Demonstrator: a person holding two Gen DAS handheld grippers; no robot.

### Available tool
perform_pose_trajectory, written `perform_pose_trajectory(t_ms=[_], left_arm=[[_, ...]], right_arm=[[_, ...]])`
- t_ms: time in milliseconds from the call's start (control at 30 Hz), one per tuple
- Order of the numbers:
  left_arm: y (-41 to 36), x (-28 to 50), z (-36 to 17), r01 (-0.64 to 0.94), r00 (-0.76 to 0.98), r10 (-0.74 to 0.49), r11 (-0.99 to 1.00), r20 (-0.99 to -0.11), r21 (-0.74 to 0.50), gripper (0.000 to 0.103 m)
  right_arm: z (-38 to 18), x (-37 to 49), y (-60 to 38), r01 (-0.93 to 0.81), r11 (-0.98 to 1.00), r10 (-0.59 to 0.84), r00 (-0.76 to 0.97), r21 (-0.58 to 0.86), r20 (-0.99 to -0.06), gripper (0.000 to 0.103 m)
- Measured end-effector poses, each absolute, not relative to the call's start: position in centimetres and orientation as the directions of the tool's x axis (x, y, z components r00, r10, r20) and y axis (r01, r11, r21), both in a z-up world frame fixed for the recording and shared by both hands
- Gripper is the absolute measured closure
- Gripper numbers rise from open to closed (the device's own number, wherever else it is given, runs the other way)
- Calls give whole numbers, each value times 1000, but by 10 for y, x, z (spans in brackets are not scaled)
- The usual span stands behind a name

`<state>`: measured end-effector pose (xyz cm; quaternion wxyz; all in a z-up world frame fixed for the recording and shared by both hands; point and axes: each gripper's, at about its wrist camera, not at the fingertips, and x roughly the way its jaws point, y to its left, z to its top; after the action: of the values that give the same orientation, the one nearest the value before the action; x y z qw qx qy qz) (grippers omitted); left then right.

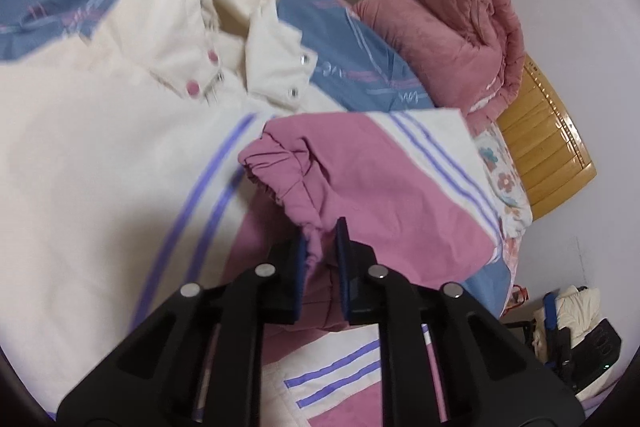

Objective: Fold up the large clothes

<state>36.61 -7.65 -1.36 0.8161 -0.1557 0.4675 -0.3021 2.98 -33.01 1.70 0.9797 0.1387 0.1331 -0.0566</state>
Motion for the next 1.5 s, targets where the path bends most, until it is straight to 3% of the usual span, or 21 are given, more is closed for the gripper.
perform_pose_trajectory(t_ms=[333, 567, 667, 700, 733, 767, 800, 1000, 1233, 1333, 1500], left_arm=[[10, 361, 59, 291, 514, -529, 848, -675, -442, 91], [83, 358, 43, 184, 538, -441, 893, -718, -411, 90], [92, 359, 20, 156, 521, -401, 913, -754, -378, 84], [93, 358, 11, 134, 526, -366, 927, -768, -350, 69], [95, 358, 4, 92, 544, -298, 950, -784, -298, 34], [97, 358, -3, 41, 564, -215, 972, -797, -233, 12], [99, 356, -7, 4, 589, -150, 983, -794, -183, 2], [108, 327, -1, -40, 672, -117, 980, -732, -193, 2], [52, 164, 48, 31, 848, 31, 994, -530, 109, 2], [34, 110, 45, 71, 850, -13, 993, -527, 90, 2], [18, 82, 26, 52, 854, -19, 997, -520, 50, 2]], right_arm=[[14, 34, -324, 140, 959, -67, 956, 247, -284, 1], [12, 39, -316, 127, 963, -53, 954, 237, -295, 1], [12, 42, -311, 117, 968, -45, 952, 223, -302, 1], [11, 42, -310, 113, 969, -43, 951, 218, -305, 1], [11, 43, -309, 109, 971, -39, 951, 215, -308, 1], [11, 43, -308, 106, 971, -36, 951, 213, -308, 1], [11, 43, -307, 102, 972, -33, 950, 211, -310, 1], [12, 42, -303, 74, 979, -13, 952, 191, -306, 1], [13, 38, -288, 15, 986, 41, 945, 169, -324, 1], [15, 30, -280, -7, 989, 55, 945, 151, -323, 1], [16, 21, -271, -14, 988, 67, 937, 154, -342, 1]])
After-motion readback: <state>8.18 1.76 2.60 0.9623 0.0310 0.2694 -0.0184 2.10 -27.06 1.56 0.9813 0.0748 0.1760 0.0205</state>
